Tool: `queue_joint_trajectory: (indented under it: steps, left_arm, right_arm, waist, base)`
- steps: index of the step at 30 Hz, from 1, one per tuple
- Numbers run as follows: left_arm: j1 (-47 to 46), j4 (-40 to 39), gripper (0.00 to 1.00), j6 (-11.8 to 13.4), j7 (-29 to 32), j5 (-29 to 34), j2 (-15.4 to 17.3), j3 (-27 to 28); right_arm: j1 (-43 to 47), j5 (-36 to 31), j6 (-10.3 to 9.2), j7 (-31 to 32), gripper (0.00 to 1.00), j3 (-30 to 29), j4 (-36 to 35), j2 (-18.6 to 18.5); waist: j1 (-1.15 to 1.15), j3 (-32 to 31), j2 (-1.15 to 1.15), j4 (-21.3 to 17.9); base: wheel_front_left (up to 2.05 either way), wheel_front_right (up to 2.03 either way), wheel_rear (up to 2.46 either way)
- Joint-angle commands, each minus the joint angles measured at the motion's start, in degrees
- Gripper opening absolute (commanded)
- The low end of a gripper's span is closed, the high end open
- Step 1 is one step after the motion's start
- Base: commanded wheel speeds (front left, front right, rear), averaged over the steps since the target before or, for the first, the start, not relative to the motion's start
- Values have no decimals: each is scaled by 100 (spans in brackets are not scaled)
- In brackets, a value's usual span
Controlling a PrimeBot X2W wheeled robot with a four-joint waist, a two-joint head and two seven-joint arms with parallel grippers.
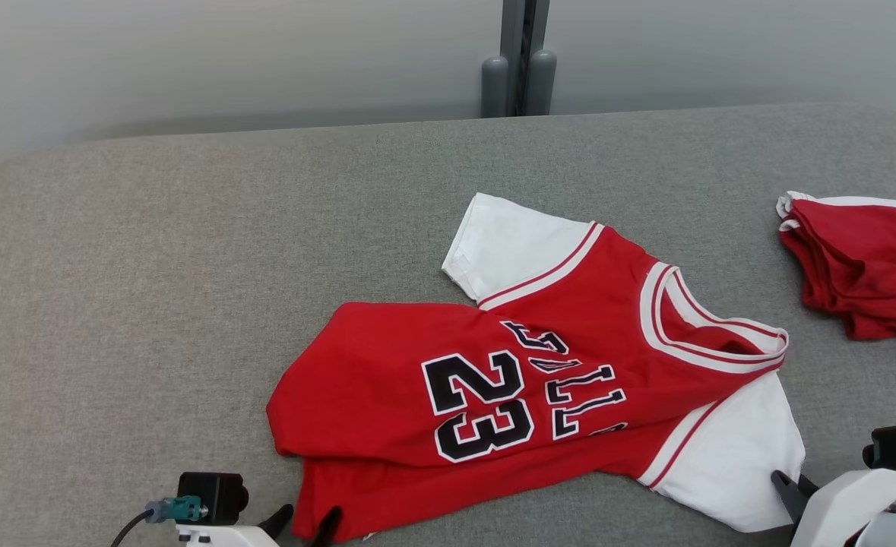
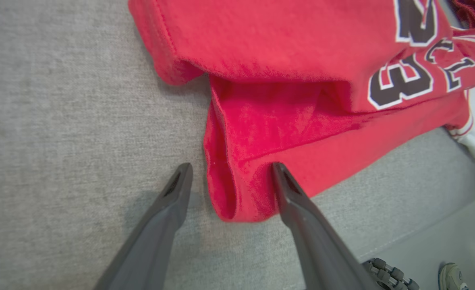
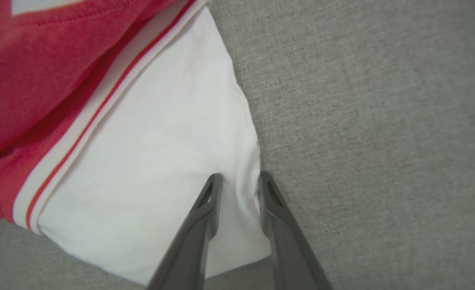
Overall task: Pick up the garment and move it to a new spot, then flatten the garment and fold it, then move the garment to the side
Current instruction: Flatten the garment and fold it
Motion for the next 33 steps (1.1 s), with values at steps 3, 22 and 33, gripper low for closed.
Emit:
queue_joint_trajectory:
  steps: [3, 22, 33]
  left_arm:
    - [-155, 141, 95, -26, -53, -23, 10, 4]
    - [-103, -312, 0, -128, -480, -431, 34, 166]
    - [-1083, -1360, 0, -104, -194, -498, 464, 443]
  right_arm:
    - [3, 48, 4, 100, 0, 79, 59, 70]
    - [165, 858, 4, -328, 0, 65, -1061, 14]
    - [-654, 1529, 4, -601, 0, 281, -1973, -391]
  waist:
    - [0, 35, 0, 24]
    - [0, -180, 0, 54]
    - [0, 15, 0, -93]
  base:
    - [0, 0, 0]
    - [0, 0, 0]
    - [0, 0, 0]
